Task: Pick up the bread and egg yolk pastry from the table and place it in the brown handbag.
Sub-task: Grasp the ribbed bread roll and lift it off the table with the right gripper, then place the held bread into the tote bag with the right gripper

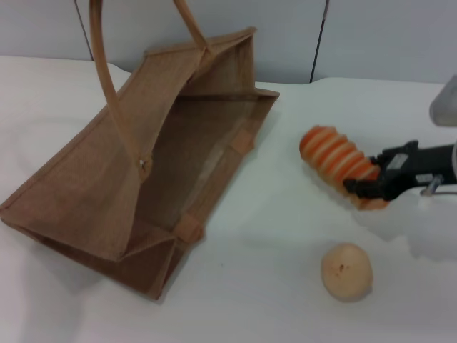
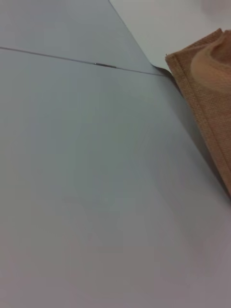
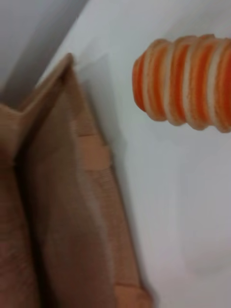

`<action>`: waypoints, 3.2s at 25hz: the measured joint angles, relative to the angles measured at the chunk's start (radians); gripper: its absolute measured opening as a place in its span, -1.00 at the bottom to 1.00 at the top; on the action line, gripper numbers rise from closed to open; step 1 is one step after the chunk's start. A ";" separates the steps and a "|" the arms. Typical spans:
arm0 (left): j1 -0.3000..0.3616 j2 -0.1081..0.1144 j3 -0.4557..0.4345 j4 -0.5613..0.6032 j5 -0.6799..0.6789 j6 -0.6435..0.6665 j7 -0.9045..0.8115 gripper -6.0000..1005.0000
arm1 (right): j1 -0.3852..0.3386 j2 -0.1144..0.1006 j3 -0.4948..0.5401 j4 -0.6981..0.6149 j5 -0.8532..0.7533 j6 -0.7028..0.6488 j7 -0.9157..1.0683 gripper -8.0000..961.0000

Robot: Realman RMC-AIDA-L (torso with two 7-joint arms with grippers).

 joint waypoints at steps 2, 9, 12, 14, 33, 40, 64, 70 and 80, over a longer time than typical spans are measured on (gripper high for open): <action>-0.002 0.000 0.002 0.000 0.000 0.000 0.000 -0.75 | -0.014 0.002 0.005 -0.070 0.001 -0.037 0.013 0.22; -0.021 -0.009 0.007 0.001 -0.008 0.024 0.002 -0.75 | -0.039 0.007 -0.040 -0.228 0.041 -0.108 0.056 0.16; -0.035 -0.014 0.017 0.001 -0.010 0.026 0.002 -0.75 | -0.028 0.008 -0.095 -0.241 0.091 -0.103 0.060 0.11; -0.046 -0.019 0.027 0.001 -0.010 0.027 0.002 -0.75 | -0.015 0.008 -0.133 -0.241 0.121 -0.091 0.061 0.07; -0.111 -0.069 0.075 0.000 -0.055 0.038 0.007 -0.75 | 0.171 0.003 -0.332 0.059 0.233 0.179 0.033 -0.21; -0.122 -0.080 0.076 0.003 -0.124 0.029 0.010 -0.75 | 0.258 0.001 -0.326 0.186 0.335 0.240 -0.065 -0.23; -0.165 -0.112 0.125 0.039 -0.192 0.028 0.004 -0.75 | 0.420 0.006 -0.339 0.457 0.565 0.438 -0.279 -0.31; -0.163 -0.112 0.125 0.040 -0.192 0.030 0.004 -0.75 | 0.423 0.007 -0.341 0.469 0.600 0.472 -0.274 -0.31; -0.131 -0.102 0.113 0.035 -0.182 0.054 0.010 -0.75 | 0.413 0.009 -0.343 0.481 0.608 0.464 -0.269 0.43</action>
